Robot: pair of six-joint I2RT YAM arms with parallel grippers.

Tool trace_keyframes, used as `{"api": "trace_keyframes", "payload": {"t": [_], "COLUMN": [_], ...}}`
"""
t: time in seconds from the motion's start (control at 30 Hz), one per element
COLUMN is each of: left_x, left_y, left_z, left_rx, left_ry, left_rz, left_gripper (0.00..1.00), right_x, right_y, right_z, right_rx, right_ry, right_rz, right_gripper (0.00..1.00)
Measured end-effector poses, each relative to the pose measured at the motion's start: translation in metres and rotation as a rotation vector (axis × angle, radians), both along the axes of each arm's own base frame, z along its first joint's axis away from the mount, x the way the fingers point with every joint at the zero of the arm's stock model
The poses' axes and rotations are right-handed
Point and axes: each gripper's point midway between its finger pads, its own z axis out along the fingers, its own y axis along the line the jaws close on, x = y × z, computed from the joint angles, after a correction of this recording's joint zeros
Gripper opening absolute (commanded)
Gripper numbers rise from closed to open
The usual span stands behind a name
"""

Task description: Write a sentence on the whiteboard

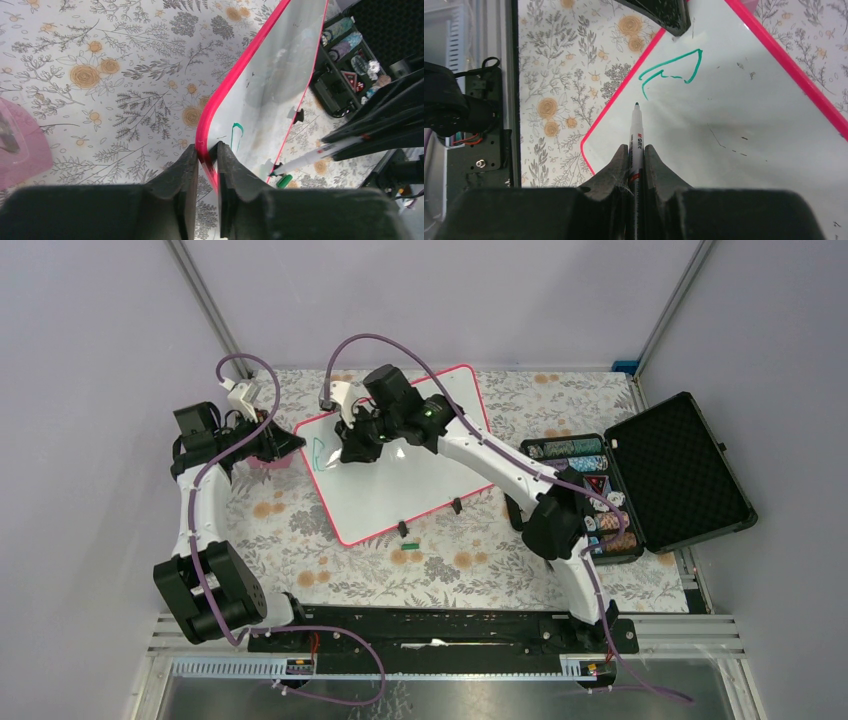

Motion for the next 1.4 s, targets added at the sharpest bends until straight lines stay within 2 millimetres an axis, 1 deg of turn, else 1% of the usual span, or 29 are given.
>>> {"api": "trace_keyframes", "payload": {"t": [0.1,0.17,0.27,0.4,0.5,0.6,0.9,1.03,1.2,1.37,1.4], "left_x": [0.000,-0.005,-0.010,-0.014,-0.015,-0.015,-0.016,-0.016,-0.016,-0.017,-0.017], "left_y": [0.000,-0.005,-0.010,-0.012,-0.012,-0.012,-0.012,-0.012,-0.012,-0.012,-0.012], "left_z": [-0.002,-0.007,-0.010,-0.009,-0.009,-0.009,-0.009,-0.009,-0.009,-0.009,-0.009], "left_rx": [0.020,0.022,0.025,0.028,0.025,0.026,0.022,0.016,0.015,0.015,0.015], "left_ry": [-0.007,0.013,0.031,0.032,0.037,0.037,0.037,0.042,0.043,0.044,0.044], "left_rz": [-0.009,-0.025,-0.044,-0.050,-0.051,-0.052,-0.052,-0.051,-0.052,-0.052,-0.052], "left_gripper": [0.33,0.40,0.42,0.41,0.37,0.32,0.08,0.00,0.00,0.00,0.00], "right_x": [-0.004,-0.005,-0.005,0.000,0.003,0.001,0.005,0.006,0.005,0.006,0.006], "right_y": [-0.002,-0.005,-0.012,-0.020,-0.025,-0.026,-0.020,-0.018,-0.019,-0.019,-0.019], "right_z": [0.015,0.022,0.024,0.016,0.007,0.003,0.010,0.007,0.002,0.003,0.005], "right_rx": [0.025,0.038,0.038,0.027,0.013,0.008,0.042,0.049,0.040,0.042,0.044], "right_ry": [-0.008,-0.012,-0.006,0.017,0.035,0.049,0.043,0.045,0.053,0.052,0.049], "right_rz": [0.011,0.017,0.012,0.007,0.002,0.008,-0.006,-0.010,-0.011,-0.011,-0.011], "right_gripper": [0.00,0.00,0.00,0.00,0.00,0.00,0.00,0.00,0.00,0.00,0.00]}}
